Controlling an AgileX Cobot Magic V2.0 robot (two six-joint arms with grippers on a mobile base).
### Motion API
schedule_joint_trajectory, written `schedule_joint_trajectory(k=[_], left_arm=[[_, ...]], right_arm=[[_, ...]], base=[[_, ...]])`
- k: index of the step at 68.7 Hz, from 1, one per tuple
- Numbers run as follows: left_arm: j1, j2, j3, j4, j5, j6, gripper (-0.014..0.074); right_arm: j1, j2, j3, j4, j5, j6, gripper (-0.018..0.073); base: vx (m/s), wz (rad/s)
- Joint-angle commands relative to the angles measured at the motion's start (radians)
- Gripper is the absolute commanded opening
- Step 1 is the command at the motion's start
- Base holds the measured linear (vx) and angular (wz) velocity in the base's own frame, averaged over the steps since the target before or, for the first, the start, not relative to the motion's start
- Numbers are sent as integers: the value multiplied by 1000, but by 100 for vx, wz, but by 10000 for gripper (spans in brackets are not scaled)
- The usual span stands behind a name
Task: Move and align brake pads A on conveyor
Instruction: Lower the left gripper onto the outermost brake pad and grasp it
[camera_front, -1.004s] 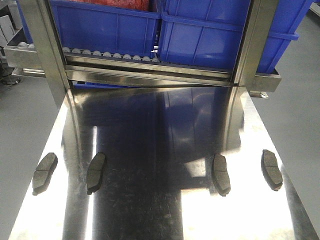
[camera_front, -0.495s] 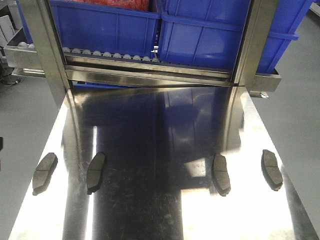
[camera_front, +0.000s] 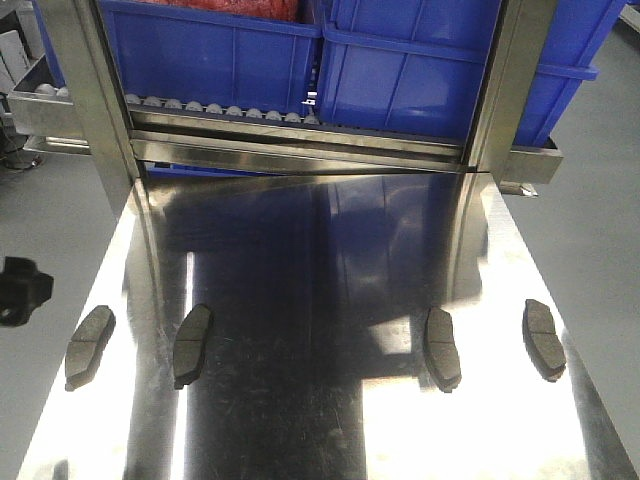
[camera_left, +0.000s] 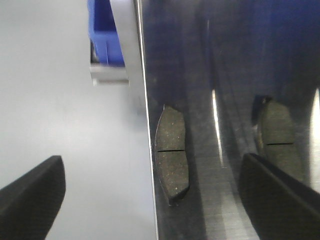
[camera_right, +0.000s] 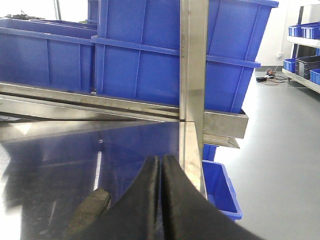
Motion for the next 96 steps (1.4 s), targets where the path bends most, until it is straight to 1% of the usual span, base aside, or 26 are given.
schedule_joint_trajectory(k=[1,5,10,18,23,32,50,72,82,96], left_arm=[[-2,88,-98,-12,13,-9,631],[-2,166,-140,-18,56,1,628],[-2,248,-190,-39,94,33,627],[-2,373,-255,-87,122,93,624],[-2,435,-286,-110,138,114,621],[-2,528,-325,-112,158,120,608],[-2,632,-333,-112,170,120,593],[-2,653,-333,-112,174,122,583],[-2,651,-333,-112,184,123,532],[-2,651,-333,-112,188,123,369]], right_arm=[[-4,-13,17,-2,-74,-4,-3],[-4,-13,17,-2,-74,-4,-3],[-4,-13,17,-2,-74,-4,-3],[-4,-13,17,-2,-74,-4,-3],[-4,-13,17,-2,-74,-4,-3],[-4,-13,17,-2,-74,-4,-3],[-4,-13,17,-2,-74,-4,-3],[-4,-13,17,-2,-74,-4,-3],[-4,-13,17,-2,-74,-4,-3],[-4,-13,17,-2,-74,-4,-3]], base=[[0,0],[0,0],[0,0],[0,0],[0,0],[0,0],[0,0],[0,0],[0,0],[0,0]])
